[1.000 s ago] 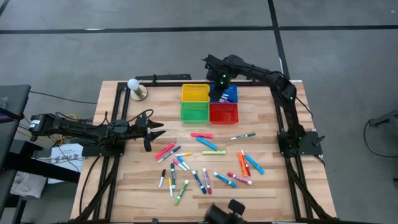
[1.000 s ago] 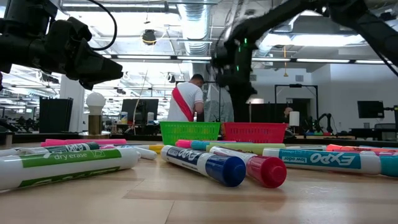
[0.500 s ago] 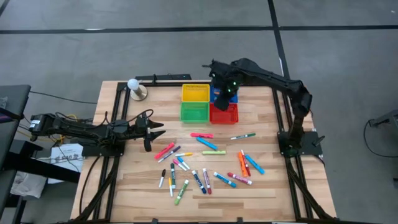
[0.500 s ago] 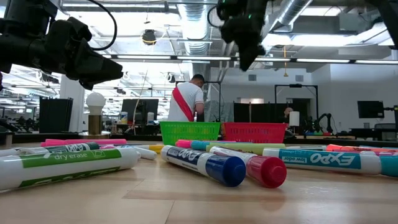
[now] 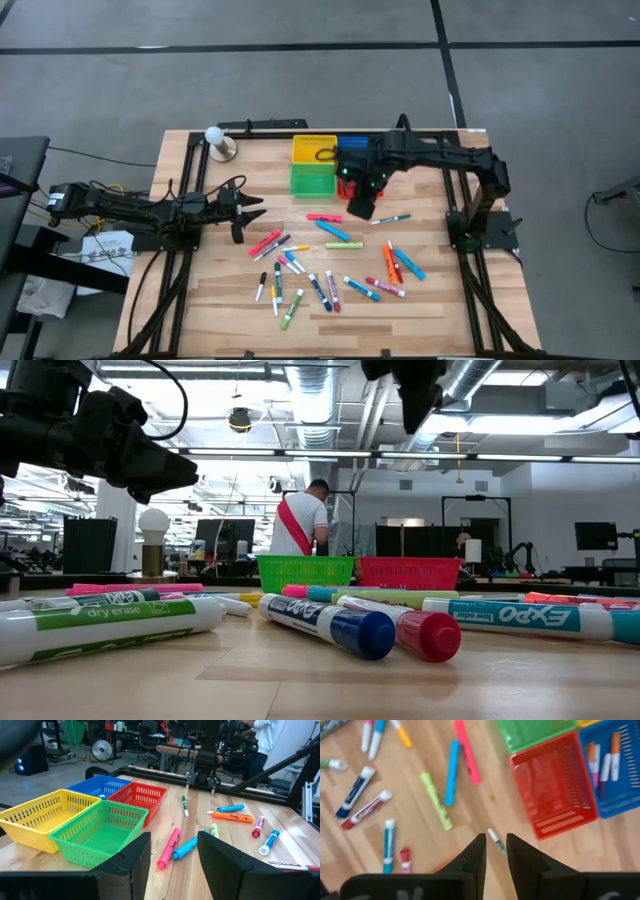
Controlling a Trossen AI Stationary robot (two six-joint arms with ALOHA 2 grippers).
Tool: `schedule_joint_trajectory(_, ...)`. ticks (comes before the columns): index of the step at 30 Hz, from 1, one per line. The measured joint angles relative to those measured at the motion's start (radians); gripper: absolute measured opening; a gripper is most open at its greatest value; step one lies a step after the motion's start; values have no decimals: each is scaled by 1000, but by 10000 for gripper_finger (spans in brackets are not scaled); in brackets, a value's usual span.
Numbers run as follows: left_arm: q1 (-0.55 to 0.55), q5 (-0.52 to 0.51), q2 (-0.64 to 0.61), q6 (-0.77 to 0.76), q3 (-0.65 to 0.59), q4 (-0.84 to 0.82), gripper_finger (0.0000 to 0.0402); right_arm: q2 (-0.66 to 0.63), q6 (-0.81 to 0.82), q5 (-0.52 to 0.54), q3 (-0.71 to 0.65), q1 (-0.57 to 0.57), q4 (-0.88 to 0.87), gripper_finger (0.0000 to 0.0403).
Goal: Pick & Place Markers
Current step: Put the top small yellow highlighter pen into the blue bin
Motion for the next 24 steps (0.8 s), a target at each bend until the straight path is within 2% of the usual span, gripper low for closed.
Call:
schedule_joint_trajectory(5,0,8,0,0,0,7,161,-13,57,0,-46,70,-4,66)
schedule_joint_trajectory(11,0,71,0,23,0,27,161,-72,109,-1,-169,106,28,66)
schedule_joint_trajectory(14,0,104,0,78,19,30,161,-135,122,0,-261,104,76,66)
schedule_joint_trajectory(20,0,103,6,137,105,33,161,-309,149,-1,-470,82,182,66)
schedule_joint_trajectory(24,0,102,64,139,177,27,161,-439,170,-1,-600,77,237,66)
